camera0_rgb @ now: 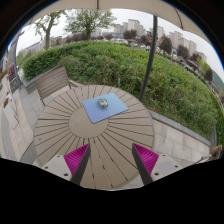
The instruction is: Arrange mouse
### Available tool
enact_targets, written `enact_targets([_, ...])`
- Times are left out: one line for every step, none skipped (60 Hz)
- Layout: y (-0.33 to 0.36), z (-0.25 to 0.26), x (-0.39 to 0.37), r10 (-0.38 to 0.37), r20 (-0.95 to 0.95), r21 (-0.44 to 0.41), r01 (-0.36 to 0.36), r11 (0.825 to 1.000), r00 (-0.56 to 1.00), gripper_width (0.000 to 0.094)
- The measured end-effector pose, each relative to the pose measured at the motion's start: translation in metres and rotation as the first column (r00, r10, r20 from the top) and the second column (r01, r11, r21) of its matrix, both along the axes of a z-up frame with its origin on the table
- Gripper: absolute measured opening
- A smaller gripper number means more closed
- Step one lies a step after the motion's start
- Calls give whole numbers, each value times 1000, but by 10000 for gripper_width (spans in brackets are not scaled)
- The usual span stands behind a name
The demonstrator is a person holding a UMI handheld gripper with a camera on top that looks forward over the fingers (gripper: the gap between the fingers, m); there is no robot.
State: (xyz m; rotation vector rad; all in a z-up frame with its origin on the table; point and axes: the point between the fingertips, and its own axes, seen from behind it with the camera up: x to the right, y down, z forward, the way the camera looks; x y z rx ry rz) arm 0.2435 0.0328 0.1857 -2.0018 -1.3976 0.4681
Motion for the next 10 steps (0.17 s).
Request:
enact_targets([-1, -1, 2, 0, 4, 2, 0, 1000, 1000, 853])
enact_targets([-2, 0, 3, 0, 5, 4, 0, 1000, 1000, 855])
enact_targets([-3, -1, 4, 0, 4, 4, 0, 1000, 1000, 854])
enact_targets([-4, -1, 5, 1, 3, 2, -1, 1000, 1000, 852])
enact_targets([-5, -1, 5, 3, 2, 0, -3, 1000, 1000, 851])
enact_targets([-5, -1, 5, 5, 0, 0, -5, 1000, 1000, 853])
enact_targets([-6, 0, 5, 8, -2, 0, -8, 1000, 1000, 853])
enact_targets([-7, 0, 5, 9, -5, -2, -9, 1000, 1000, 854])
enact_targets([-7, 1, 4, 10, -9, -5, -10, 1000, 1000, 854])
enact_targets([-8, 2, 4, 12, -13, -10, -12, 1000, 1000, 854])
